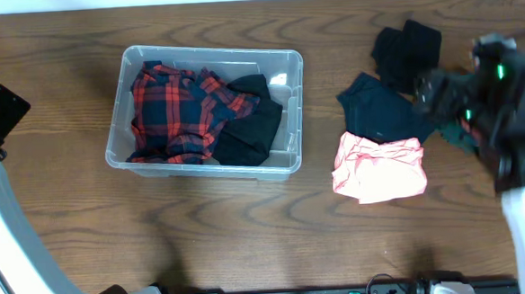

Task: Pack container
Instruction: 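Reach the right gripper to the green garment and grasp it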

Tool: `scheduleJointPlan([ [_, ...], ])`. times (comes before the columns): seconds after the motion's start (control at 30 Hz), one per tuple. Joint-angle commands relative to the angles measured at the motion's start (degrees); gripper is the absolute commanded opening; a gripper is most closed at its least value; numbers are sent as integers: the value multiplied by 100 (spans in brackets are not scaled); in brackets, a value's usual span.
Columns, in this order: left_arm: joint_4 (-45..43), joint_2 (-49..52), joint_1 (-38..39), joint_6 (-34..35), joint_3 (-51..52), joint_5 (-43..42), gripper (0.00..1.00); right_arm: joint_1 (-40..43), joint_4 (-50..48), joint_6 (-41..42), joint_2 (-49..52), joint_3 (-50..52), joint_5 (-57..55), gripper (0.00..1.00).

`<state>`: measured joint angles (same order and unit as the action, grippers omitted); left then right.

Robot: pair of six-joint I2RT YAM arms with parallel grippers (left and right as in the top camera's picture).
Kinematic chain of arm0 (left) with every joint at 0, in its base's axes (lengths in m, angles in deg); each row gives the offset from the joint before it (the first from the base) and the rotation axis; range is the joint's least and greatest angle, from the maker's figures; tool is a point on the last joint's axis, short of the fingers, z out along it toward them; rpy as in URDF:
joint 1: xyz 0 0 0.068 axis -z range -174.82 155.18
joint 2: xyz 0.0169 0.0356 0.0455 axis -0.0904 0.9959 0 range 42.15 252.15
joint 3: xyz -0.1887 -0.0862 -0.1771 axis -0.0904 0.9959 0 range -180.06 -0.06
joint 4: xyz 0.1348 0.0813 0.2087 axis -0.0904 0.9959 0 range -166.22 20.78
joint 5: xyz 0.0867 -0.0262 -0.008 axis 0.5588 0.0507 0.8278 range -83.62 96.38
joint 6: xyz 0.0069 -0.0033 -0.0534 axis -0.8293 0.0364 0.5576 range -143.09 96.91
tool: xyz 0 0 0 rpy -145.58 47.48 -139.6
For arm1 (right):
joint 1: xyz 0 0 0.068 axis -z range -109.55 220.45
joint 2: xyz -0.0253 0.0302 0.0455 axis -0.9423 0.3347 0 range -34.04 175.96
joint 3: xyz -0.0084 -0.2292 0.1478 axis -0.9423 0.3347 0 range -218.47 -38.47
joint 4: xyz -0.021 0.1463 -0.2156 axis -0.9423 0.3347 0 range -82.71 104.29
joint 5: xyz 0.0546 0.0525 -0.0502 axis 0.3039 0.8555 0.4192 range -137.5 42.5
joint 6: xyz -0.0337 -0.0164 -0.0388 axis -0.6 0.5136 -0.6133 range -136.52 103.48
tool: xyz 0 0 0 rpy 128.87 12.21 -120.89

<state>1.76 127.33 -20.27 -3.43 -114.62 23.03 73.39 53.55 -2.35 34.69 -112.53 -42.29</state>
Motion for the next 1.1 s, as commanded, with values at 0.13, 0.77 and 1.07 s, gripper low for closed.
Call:
scheduleJointPlan([
  [0.13,4,33,-24,17,-42,59,98,837,284,765,1364,-321,223,99],
  [0.77,4,33,-24,17,-42,59,98,4164,72,-774,4070,-319,1987,99],
  [1.07,4,33,-24,17,-42,59,98,4004,-260,-1060,4977,-319,2647,89],
])
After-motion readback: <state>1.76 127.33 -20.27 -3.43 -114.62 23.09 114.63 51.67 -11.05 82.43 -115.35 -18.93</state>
